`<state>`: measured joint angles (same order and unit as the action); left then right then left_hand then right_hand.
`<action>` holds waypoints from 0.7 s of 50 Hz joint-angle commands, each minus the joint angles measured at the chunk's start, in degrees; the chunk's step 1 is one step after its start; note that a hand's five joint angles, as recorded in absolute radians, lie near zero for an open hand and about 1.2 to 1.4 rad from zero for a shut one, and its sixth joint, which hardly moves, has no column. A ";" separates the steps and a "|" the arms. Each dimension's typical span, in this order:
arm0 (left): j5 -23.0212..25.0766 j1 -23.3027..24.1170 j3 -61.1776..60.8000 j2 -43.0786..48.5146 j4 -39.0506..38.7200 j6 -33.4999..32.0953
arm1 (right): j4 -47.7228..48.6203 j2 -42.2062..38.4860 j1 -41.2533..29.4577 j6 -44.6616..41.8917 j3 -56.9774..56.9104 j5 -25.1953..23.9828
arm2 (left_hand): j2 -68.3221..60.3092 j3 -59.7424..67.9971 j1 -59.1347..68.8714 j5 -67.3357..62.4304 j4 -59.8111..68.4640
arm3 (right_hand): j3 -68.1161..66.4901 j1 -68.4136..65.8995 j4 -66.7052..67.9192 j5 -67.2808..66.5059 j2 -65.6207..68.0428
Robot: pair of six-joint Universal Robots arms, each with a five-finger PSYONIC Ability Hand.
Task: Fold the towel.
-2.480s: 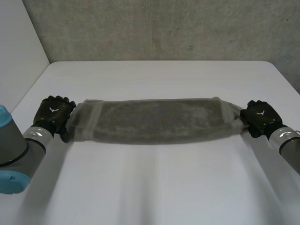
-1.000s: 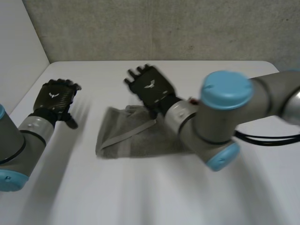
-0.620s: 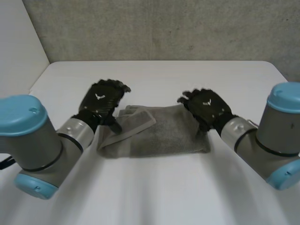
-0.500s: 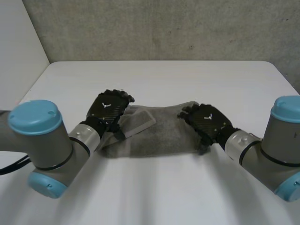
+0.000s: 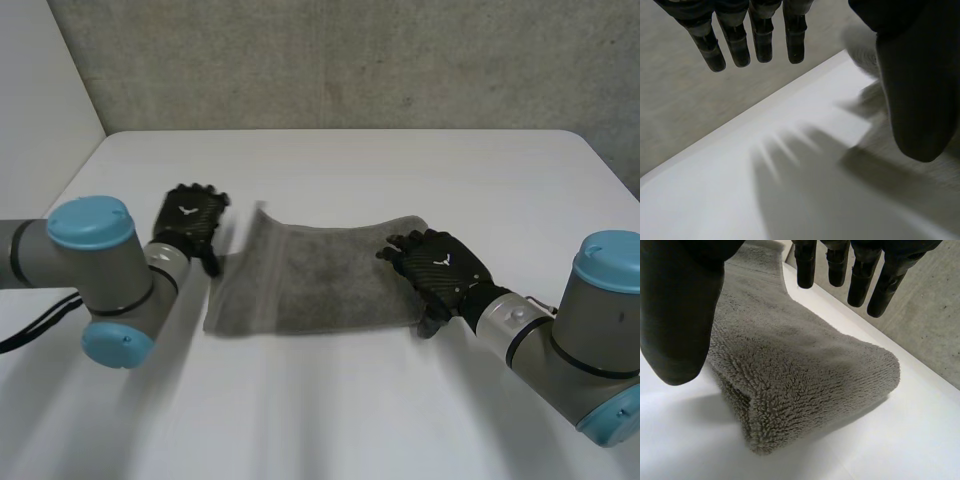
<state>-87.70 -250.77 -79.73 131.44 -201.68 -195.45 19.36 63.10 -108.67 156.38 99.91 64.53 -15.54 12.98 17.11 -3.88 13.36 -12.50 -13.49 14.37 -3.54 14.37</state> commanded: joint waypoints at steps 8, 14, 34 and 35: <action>0.51 -3.15 -10.42 -8.11 0.50 -0.55 | 0.15 0.01 -0.67 -0.11 0.28 -0.11 | 2.30 -2.98 -3.87 0.64 -3.36 | 2.50 -0.96 -4.37 -0.91 0.08; 6.14 -2.71 -17.91 -15.25 0.50 -0.46 | 0.41 0.10 -0.49 0.15 0.64 -0.02 | 0.78 -2.98 -2.36 -0.88 -3.36 | 2.50 -4.16 -4.37 -4.11 3.28; 14.49 -3.32 -25.91 -17.37 2.87 -1.16 | 0.33 -4.91 -6.02 0.77 -4.63 3.76 | -9.81 -2.98 8.23 -11.47 -3.36 | 2.50 -16.59 -4.37 -16.55 15.71; 14.49 -3.32 -25.91 -17.36 2.87 -1.16 | 0.24 -5.70 -6.46 0.77 -5.33 3.85 | -9.82 -2.98 8.24 -11.48 -3.36 | 2.50 -18.94 -4.37 -18.89 18.06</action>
<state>-73.01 -254.35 -106.61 111.80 -198.83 -196.57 19.73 60.13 -113.71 157.10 96.80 67.06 -23.04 12.98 22.60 -13.71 13.36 -12.50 -27.08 14.37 -17.82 26.87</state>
